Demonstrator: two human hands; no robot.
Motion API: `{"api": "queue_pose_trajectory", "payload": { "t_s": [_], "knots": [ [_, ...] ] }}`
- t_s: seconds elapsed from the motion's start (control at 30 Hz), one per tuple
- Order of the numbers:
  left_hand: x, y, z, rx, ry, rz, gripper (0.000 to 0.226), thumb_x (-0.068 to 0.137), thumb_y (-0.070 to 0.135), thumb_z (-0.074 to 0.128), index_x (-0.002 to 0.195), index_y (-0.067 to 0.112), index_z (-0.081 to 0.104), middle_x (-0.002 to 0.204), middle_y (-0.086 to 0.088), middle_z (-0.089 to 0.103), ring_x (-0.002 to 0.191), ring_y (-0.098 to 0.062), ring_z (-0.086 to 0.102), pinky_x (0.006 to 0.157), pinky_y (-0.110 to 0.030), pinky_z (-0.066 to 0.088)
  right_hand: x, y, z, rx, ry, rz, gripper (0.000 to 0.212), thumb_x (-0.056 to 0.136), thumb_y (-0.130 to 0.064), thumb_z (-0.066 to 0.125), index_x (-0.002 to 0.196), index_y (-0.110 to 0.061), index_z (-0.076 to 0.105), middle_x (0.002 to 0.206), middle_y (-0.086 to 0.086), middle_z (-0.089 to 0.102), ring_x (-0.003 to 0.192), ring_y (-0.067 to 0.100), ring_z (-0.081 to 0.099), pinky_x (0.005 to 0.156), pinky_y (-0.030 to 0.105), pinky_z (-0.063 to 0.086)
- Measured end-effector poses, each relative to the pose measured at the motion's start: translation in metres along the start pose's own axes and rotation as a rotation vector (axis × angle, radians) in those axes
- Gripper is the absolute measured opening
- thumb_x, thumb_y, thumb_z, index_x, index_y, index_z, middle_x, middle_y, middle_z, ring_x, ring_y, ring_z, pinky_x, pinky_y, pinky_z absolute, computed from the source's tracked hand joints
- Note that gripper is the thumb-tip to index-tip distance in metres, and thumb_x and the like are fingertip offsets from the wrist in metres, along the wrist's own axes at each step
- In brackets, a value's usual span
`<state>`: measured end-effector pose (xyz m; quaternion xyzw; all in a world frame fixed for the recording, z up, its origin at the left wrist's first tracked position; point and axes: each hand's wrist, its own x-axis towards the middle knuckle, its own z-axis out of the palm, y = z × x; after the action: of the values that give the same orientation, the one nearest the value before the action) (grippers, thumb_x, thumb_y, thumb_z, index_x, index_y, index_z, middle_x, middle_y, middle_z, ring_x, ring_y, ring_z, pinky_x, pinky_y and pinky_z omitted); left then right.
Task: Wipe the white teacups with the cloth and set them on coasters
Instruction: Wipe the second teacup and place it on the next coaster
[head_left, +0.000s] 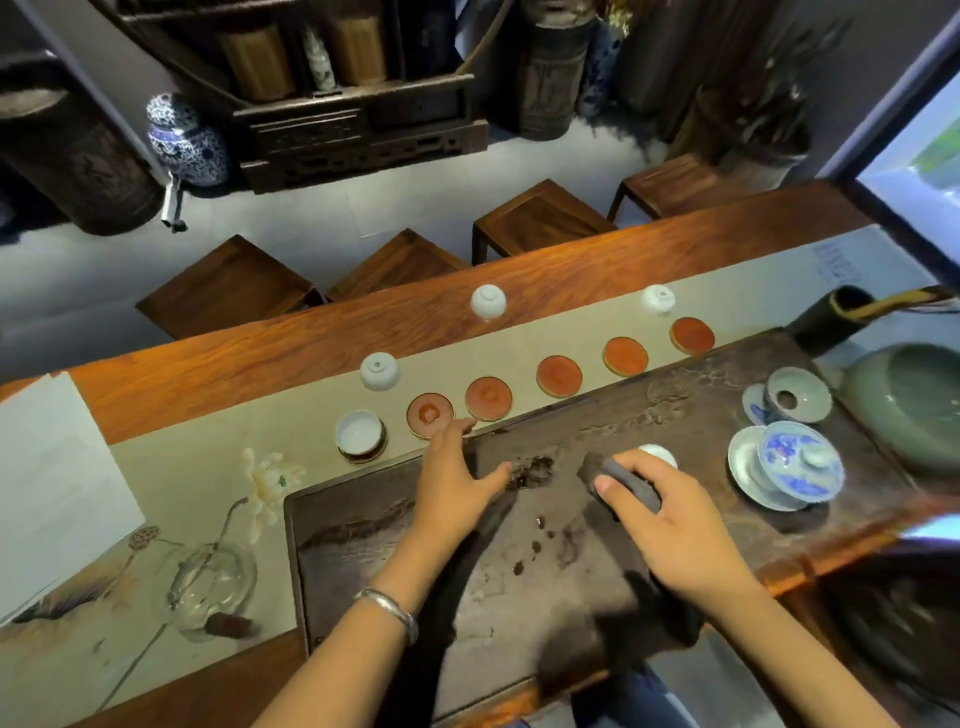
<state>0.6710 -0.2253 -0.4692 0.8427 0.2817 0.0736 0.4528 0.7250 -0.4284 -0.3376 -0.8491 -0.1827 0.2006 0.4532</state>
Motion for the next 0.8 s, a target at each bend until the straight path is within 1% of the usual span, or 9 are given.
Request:
{"api": "queue_pose_trajectory", "payload": {
  "t_s": [0.07, 0.13, 0.23, 0.3, 0.4, 0.47, 0.53, 0.67, 0.8],
  "knots": [
    [-0.001, 0.015, 0.024, 0.022, -0.038, 0.019, 0.069, 0.074, 0.043, 0.077, 0.133, 0.023, 0.048, 0.129, 0.003, 0.054, 0.120, -0.014, 0.049, 0.097, -0.025, 0.040, -0.003, 0.012, -0.018, 0.000, 0.017, 0.009, 0.012, 0.088, -0.024, 0.061, 0.076, -0.025, 0.061, 0.075, -0.005, 0.063, 0.072, 0.002, 0.058, 0.062, 0.013, 0.041],
    [-0.002, 0.030, 0.049, 0.047, -0.074, 0.026, 0.071, 0.073, 0.042, 0.078, 0.134, 0.024, 0.047, 0.130, 0.003, 0.054, 0.121, -0.016, 0.050, 0.098, -0.026, 0.041, -0.002, 0.023, -0.037, 0.005, 0.028, 0.013, 0.011, 0.088, -0.022, 0.061, 0.077, -0.023, 0.061, 0.076, -0.002, 0.063, 0.073, 0.004, 0.057, 0.062, 0.011, 0.041],
    [-0.006, 0.052, 0.085, 0.055, -0.113, 0.019, 0.074, 0.072, 0.045, 0.078, 0.135, 0.024, 0.046, 0.130, 0.002, 0.053, 0.121, -0.016, 0.050, 0.097, -0.026, 0.041, 0.006, 0.037, -0.068, 0.001, 0.033, -0.007, 0.010, 0.087, -0.021, 0.062, 0.077, -0.024, 0.062, 0.079, -0.009, 0.063, 0.077, 0.001, 0.057, 0.064, 0.007, 0.040],
    [-0.008, 0.066, 0.107, 0.061, -0.141, 0.018, 0.076, 0.071, 0.047, 0.078, 0.135, 0.024, 0.045, 0.129, 0.002, 0.052, 0.120, -0.016, 0.050, 0.095, -0.027, 0.044, 0.013, 0.046, -0.086, -0.001, 0.026, -0.014, 0.010, 0.086, -0.023, 0.062, 0.077, -0.026, 0.061, 0.081, -0.014, 0.063, 0.078, -0.001, 0.057, 0.065, 0.009, 0.041],
    [-0.008, 0.082, 0.137, 0.076, -0.155, 0.009, 0.078, 0.070, 0.047, 0.079, 0.135, 0.022, 0.044, 0.130, 0.001, 0.051, 0.120, -0.017, 0.050, 0.099, -0.033, 0.046, 0.024, 0.060, -0.109, 0.000, -0.004, -0.022, 0.011, 0.086, -0.024, 0.062, 0.076, -0.028, 0.060, 0.079, -0.013, 0.064, 0.079, -0.001, 0.058, 0.066, 0.011, 0.042],
    [-0.009, 0.089, 0.155, 0.072, -0.156, -0.016, 0.078, 0.069, 0.043, 0.081, 0.134, 0.020, 0.045, 0.129, 0.000, 0.052, 0.120, -0.018, 0.050, 0.097, -0.029, 0.044, 0.030, 0.067, -0.122, -0.005, -0.033, -0.030, 0.012, 0.086, -0.024, 0.062, 0.076, -0.030, 0.059, 0.077, -0.011, 0.063, 0.079, -0.001, 0.057, 0.066, 0.011, 0.042],
    [-0.010, 0.094, 0.169, 0.068, -0.139, -0.020, 0.070, 0.067, 0.042, 0.081, 0.127, 0.025, 0.048, 0.122, 0.003, 0.055, 0.115, -0.016, 0.051, 0.089, -0.025, 0.042, 0.038, 0.072, -0.136, -0.021, -0.063, -0.044, 0.014, 0.087, -0.025, 0.062, 0.076, -0.033, 0.058, 0.076, -0.015, 0.062, 0.079, -0.005, 0.056, 0.065, 0.007, 0.039],
    [-0.012, 0.097, 0.188, 0.113, -0.067, -0.048, 0.062, 0.064, 0.047, 0.079, 0.115, 0.026, 0.051, 0.108, 0.004, 0.054, 0.103, -0.017, 0.052, 0.084, -0.037, 0.048, 0.053, 0.080, -0.157, -0.059, -0.080, -0.064, 0.012, 0.088, -0.024, 0.061, 0.079, -0.031, 0.058, 0.076, -0.016, 0.059, 0.077, -0.008, 0.053, 0.064, 0.004, 0.037],
    [-0.012, 0.099, 0.196, 0.193, -0.050, -0.070, 0.073, 0.060, 0.051, 0.078, 0.121, 0.024, 0.050, 0.115, 0.002, 0.052, 0.108, -0.019, 0.049, 0.088, -0.035, 0.046, 0.060, 0.084, -0.163, -0.060, -0.082, -0.063, 0.009, 0.088, -0.023, 0.061, 0.080, -0.027, 0.059, 0.079, -0.012, 0.061, 0.079, -0.004, 0.055, 0.064, 0.006, 0.038]
  ]
}}
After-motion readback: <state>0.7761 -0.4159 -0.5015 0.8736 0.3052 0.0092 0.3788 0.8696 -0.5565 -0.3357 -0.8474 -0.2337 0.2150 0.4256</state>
